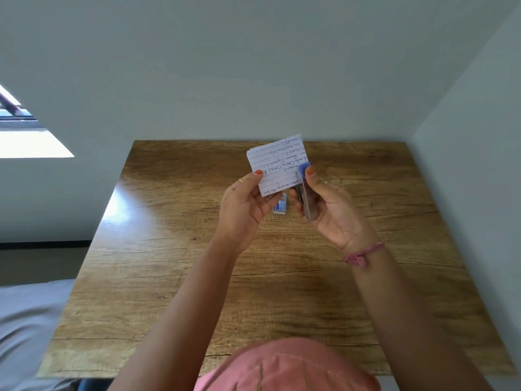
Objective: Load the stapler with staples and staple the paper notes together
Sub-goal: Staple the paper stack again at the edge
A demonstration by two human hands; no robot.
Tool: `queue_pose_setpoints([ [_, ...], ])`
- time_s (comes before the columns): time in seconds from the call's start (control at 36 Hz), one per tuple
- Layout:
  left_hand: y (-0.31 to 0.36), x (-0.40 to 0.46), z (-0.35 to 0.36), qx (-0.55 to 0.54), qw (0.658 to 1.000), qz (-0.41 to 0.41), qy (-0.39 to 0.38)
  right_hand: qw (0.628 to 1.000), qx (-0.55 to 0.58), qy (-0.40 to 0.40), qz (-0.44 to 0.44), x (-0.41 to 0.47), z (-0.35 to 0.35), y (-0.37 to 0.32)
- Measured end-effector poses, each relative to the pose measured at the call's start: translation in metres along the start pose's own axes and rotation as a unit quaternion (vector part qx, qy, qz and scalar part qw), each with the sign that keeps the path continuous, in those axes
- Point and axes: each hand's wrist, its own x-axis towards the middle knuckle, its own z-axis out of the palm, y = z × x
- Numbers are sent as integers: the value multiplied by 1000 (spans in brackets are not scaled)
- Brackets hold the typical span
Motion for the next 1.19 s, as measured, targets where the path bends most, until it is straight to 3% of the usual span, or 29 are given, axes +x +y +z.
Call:
queue_pose_setpoints([
  [0.28,0,0,-1,5,1000,0,-13,1000,-3,4,2,-1,4,1],
  [0.58,-35,-10,9,55,991,50,-113,999,-49,12,-20,-2,15,6],
  [0.83,-46,-5,36,49,995,84,23,999,-25,21,-21,-4,24,10],
  [1.19,-43,-3,42,4,996,64,69,998,3,59,-36,-1,29,15],
])
